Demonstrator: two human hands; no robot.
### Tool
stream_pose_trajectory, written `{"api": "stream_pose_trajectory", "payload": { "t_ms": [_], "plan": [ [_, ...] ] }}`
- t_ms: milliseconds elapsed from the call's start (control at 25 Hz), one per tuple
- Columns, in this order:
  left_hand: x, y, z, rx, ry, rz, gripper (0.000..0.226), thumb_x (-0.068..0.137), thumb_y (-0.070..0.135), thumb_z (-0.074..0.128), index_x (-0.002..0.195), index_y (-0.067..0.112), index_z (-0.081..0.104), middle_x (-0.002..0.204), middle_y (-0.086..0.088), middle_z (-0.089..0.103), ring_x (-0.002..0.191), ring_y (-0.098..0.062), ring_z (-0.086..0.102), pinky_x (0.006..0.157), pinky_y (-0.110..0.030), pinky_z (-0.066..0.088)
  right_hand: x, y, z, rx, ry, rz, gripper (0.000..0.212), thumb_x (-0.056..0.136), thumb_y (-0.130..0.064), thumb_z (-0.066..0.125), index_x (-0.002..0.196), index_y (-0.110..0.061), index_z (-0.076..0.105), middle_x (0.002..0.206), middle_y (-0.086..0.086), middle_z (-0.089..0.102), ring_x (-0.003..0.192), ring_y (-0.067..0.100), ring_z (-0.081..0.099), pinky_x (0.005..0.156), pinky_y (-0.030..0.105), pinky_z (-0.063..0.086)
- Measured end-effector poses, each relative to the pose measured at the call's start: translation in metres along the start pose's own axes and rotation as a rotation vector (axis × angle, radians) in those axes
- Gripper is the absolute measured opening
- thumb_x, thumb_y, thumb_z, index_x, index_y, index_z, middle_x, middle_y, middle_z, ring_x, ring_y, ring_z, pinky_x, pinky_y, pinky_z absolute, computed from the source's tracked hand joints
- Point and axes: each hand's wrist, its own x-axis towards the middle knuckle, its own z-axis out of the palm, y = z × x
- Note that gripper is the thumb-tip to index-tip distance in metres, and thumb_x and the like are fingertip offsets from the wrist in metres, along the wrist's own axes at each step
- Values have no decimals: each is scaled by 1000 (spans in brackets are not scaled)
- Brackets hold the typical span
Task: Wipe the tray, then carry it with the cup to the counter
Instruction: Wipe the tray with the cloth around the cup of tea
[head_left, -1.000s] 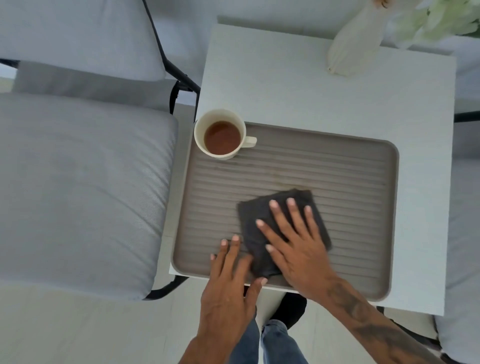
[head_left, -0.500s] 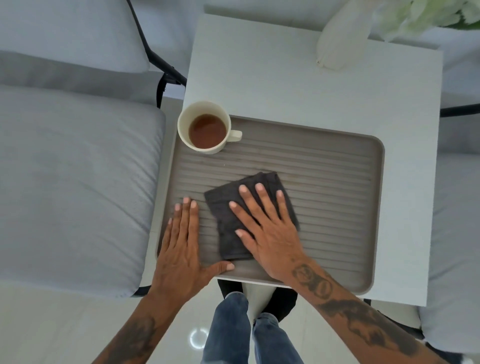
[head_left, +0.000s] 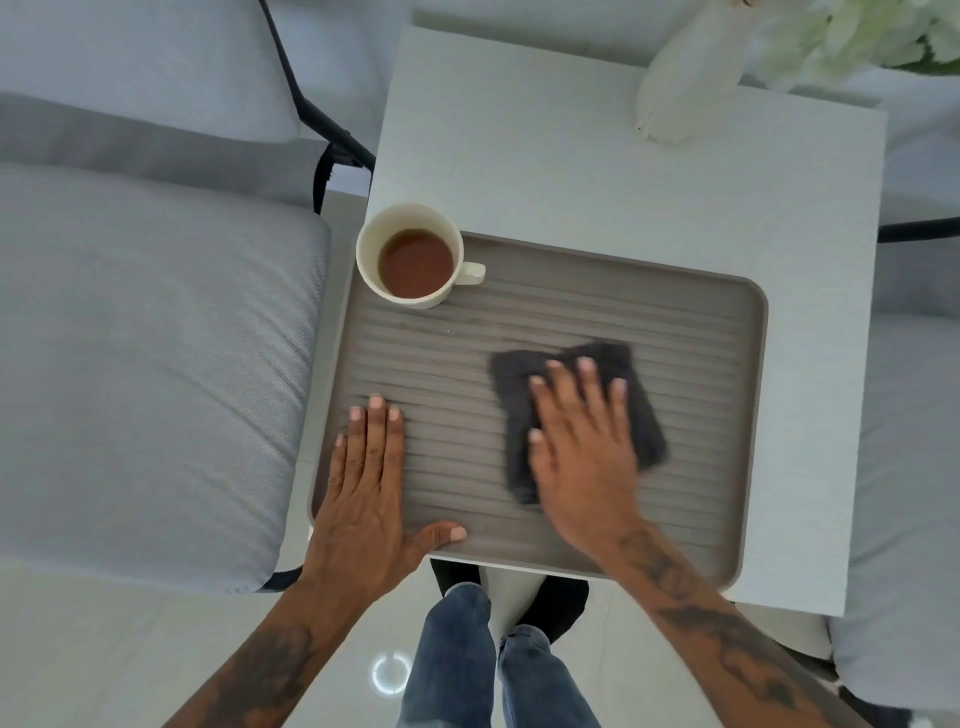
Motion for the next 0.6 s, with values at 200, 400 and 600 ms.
{"api": "stream_pose_trajectory", "payload": {
  "t_ms": [200,400,600],
  "plan": [
    [0,2,0,40,-22,-4,130,68,92,30,152,-4,11,162,-22,6,151,-35,5,120,-52,15,43,-86,22,27,-56,-188,55,100,-35,35,152,-18,27,162,4,24,151,29,10,122,53,8],
    [-1,2,-1,20,-12,-19,128,68,92,31,155,3,3,165,-14,-2,152,-29,-3,122,-48,9,8,-1,6,-94,-42,-137,55,101,-40,35,152,-22,28,162,2,23,151,25,13,121,53,16],
    [0,1,-1,7,-35,-17,125,69,93,24,155,4,0,165,-14,-6,152,-30,-6,122,-51,10,-46,91,-17,-164,-75,206,60,101,-43,20,152,-12,26,162,11,19,151,30,11,120,55,16]
  ]
}}
